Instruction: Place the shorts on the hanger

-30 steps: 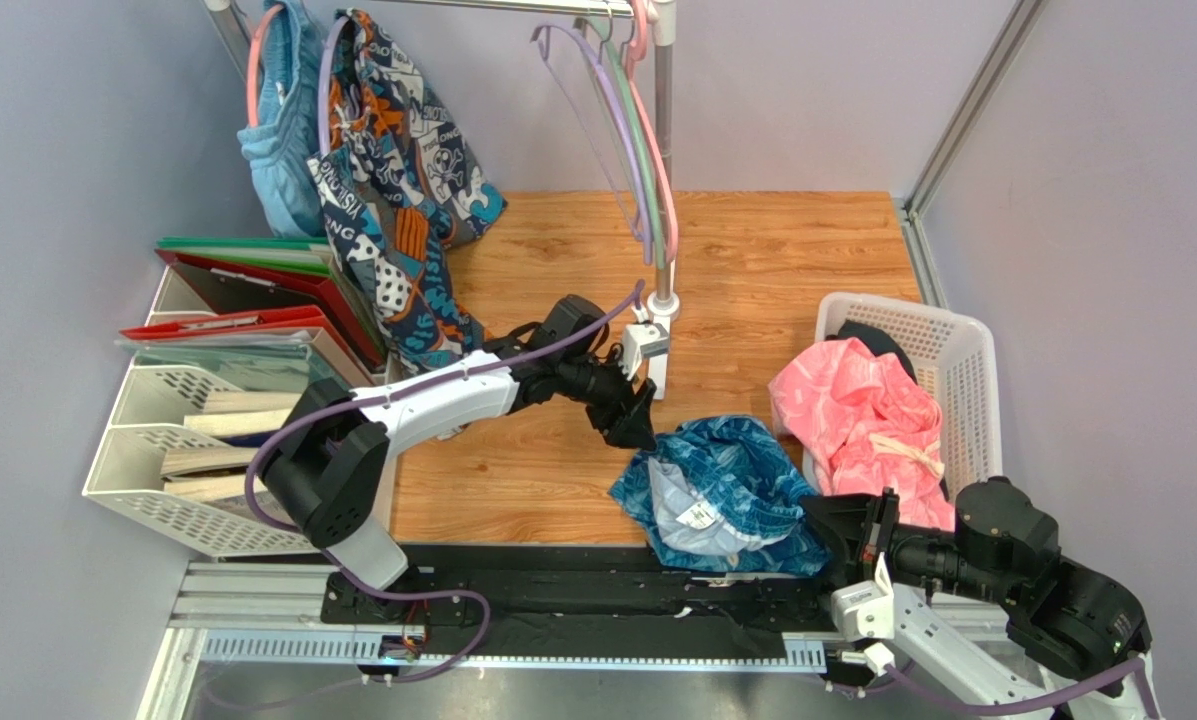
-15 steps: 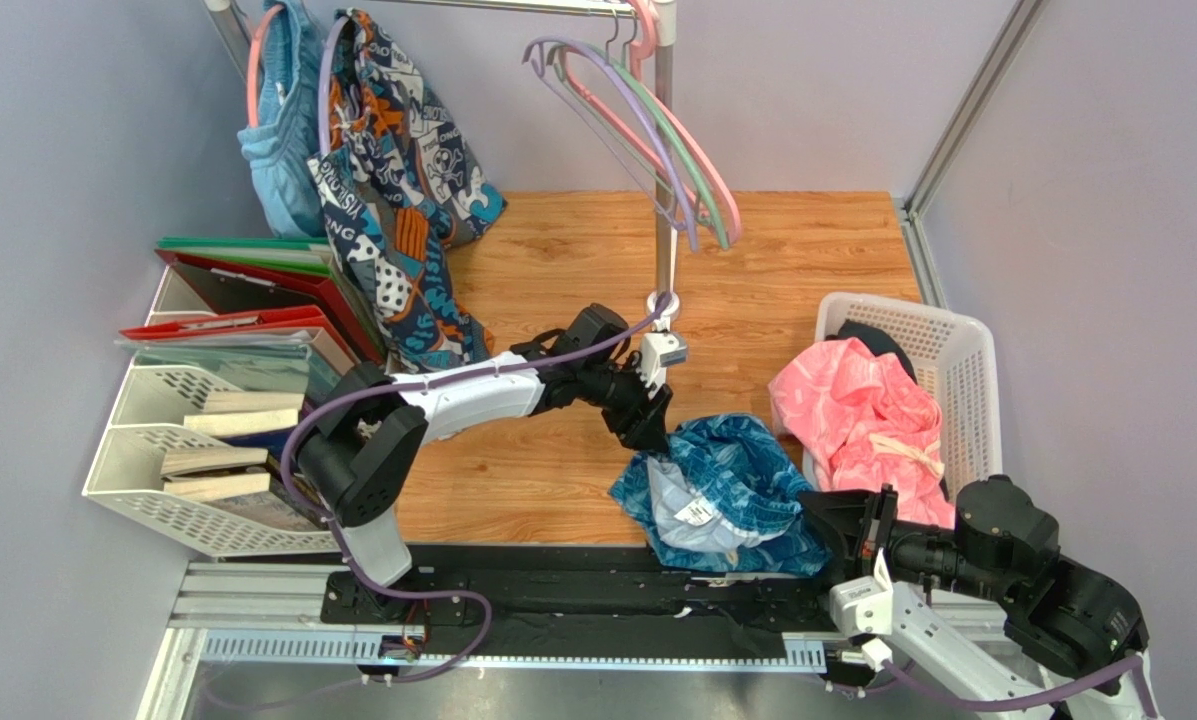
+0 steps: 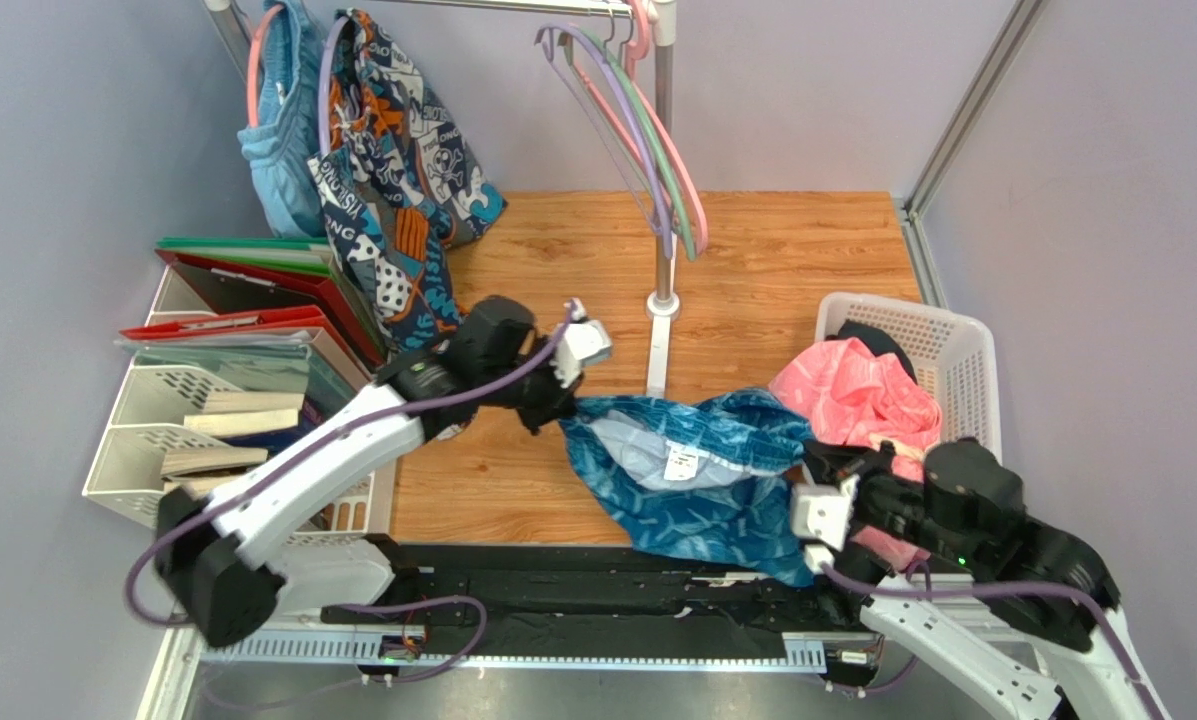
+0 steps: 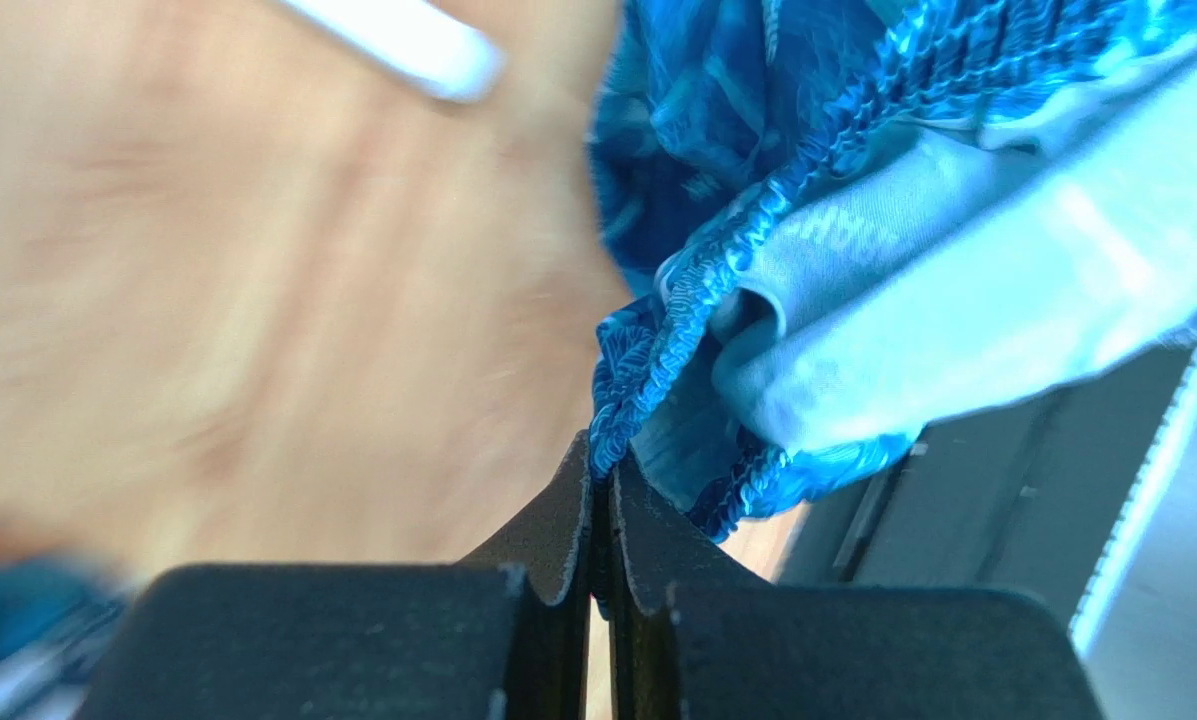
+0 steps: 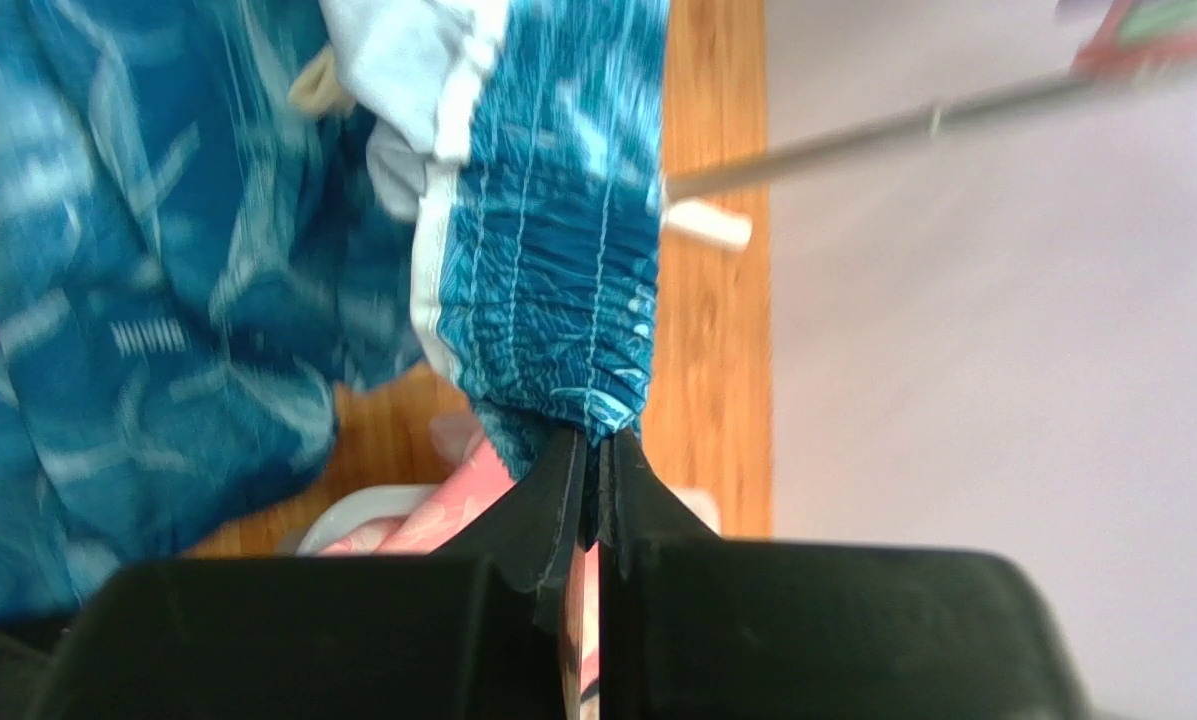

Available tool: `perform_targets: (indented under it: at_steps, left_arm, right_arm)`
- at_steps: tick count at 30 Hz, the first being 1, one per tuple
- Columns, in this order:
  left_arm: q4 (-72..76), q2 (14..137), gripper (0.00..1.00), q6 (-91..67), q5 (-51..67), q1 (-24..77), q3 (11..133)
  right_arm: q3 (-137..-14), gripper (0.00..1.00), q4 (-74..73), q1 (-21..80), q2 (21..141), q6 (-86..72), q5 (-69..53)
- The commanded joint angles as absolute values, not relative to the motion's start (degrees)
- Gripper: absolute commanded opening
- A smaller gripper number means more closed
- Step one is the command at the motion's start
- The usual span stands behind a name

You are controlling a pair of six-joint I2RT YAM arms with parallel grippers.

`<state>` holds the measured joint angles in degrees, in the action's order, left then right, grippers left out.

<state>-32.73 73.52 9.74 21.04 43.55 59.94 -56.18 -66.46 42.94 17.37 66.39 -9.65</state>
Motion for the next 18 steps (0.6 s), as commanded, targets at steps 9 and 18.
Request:
perform_targets:
  at_steps: [9, 18]
  left_arm:
    - [-60.18, 53.35, 0.0, 19.51, 0.22, 42.36, 63.89]
    - [-59.76, 58.97, 0.0, 13.72, 6.05, 43.5, 76.53]
  right_arm:
    - [-79.23, 0.0, -55.71, 42.89, 51.31, 26.22, 22.5]
    - [-86.32, 0.0, -53.98, 41.66, 56.95, 6.33, 13.97]
